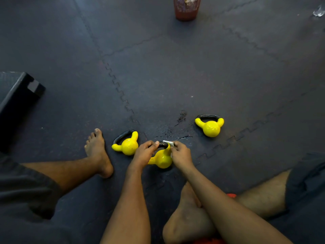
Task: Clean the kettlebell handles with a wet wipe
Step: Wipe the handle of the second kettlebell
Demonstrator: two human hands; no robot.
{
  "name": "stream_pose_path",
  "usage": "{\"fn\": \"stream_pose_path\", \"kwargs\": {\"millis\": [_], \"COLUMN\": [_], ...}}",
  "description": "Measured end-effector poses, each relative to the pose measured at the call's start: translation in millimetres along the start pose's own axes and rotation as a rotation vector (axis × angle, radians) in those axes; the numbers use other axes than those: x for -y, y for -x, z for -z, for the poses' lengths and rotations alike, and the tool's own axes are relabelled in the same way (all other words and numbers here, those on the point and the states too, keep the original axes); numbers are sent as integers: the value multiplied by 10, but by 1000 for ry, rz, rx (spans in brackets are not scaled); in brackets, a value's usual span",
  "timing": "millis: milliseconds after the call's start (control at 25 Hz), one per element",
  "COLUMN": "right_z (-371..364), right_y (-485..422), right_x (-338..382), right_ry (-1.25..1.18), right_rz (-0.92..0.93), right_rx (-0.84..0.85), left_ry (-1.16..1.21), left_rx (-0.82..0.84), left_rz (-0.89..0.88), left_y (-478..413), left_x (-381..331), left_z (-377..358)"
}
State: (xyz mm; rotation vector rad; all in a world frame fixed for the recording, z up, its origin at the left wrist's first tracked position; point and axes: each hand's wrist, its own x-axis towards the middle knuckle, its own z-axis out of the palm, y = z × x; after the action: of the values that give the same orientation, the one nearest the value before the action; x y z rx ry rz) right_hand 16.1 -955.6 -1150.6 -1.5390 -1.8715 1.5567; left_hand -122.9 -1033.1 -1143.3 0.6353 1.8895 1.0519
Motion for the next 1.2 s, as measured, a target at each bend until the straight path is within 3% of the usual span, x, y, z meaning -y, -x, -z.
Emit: {"fn": "stream_pose_path", "kwargs": {"millis": [360, 680, 880, 1040, 1200], "right_z": [49, 137, 111, 50, 70], "right_y": [-68, 12, 79, 172, 150], "right_x": [-50, 50, 139, 2, 65], "right_ry": [-183, -51, -78, 39, -63], "right_rz": [-70, -106, 1, -70, 27], "right_rx": [35, 25, -99, -112, -225], "left_ry": [-51, -83, -135, -226, -299], "left_rx": [28, 27, -5, -35, -53], "left_rz": [-38, -44, -38, -38, -28], "left_y": [-17, -20, -36, -42, -69], "left_x": [17, 12, 0, -63, -158], "left_z": [-23, -19, -42, -92, -161]}}
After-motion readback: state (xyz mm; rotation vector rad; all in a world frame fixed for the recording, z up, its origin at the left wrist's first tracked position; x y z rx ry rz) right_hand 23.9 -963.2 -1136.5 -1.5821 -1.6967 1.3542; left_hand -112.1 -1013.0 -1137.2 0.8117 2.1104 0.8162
